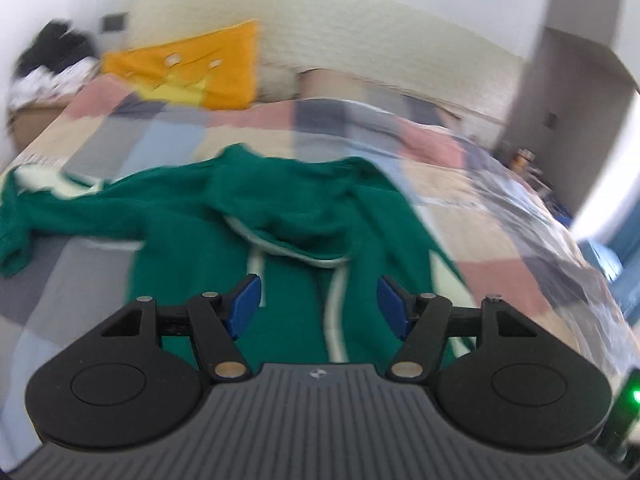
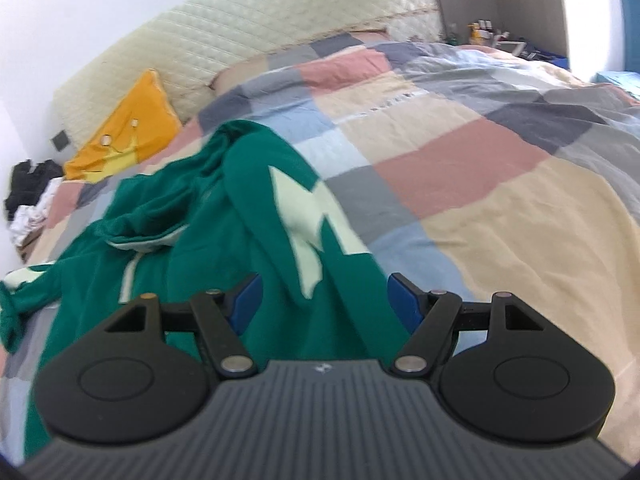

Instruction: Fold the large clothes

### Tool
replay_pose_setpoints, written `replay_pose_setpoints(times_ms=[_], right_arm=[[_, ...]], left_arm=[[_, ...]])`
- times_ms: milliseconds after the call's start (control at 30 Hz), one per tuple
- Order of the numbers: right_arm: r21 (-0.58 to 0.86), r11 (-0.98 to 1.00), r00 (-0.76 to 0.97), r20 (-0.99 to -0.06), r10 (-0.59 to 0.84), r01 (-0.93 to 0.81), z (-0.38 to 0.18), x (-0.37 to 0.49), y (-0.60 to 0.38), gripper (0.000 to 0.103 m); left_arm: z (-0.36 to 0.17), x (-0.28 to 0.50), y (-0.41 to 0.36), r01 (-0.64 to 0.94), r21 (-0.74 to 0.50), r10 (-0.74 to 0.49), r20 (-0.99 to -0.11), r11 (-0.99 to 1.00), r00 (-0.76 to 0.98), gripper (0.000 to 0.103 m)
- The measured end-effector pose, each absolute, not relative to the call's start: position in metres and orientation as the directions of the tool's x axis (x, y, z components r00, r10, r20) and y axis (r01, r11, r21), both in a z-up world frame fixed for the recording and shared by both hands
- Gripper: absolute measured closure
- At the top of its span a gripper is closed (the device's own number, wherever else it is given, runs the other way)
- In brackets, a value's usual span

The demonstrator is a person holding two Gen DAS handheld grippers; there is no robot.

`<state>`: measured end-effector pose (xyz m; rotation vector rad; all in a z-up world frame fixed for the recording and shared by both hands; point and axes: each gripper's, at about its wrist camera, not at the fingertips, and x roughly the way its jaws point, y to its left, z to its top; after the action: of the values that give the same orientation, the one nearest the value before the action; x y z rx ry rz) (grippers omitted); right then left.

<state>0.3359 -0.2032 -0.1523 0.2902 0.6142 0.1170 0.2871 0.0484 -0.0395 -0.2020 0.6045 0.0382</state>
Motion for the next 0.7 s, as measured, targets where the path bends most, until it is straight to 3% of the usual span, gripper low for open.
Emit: replay_pose_setpoints(times_ms=[233, 600, 633, 700], right_arm=[[0.378, 0.922, 0.747, -0.636, 0.193, 0.084, -0.175, 0.345, -0.221, 0.031], [0.452, 0.877, 0.650, -0.717, 0.251, 0.160, -0.204, 0.353, -0.219, 0.030], [0.445, 0.881, 0.650, -0.718, 0.247, 0.157, -0.204, 0.353, -0.217, 0.032], [0.439, 0.886, 0.653, -0.716, 0.247, 0.147, -0.203, 0.353, -0.214, 0.050]], left_arm=[[-0.085, 0.291, -0.019, -0.010, -0.213, -0.112, -0.551, 0.977, 0.827, 0.034], [-0.155, 0.287, 0.029, -0.023, -0.251, -0.137, -0.601, 0.968, 0.788, 0.034], [-0.156, 0.287, 0.035, -0.029, -0.275, -0.148, -0.599, 0.961, 0.787, 0.034], [-0.158, 0.286, 0.044, -0.039, -0.316, -0.165, -0.592, 0.948, 0.789, 0.034]])
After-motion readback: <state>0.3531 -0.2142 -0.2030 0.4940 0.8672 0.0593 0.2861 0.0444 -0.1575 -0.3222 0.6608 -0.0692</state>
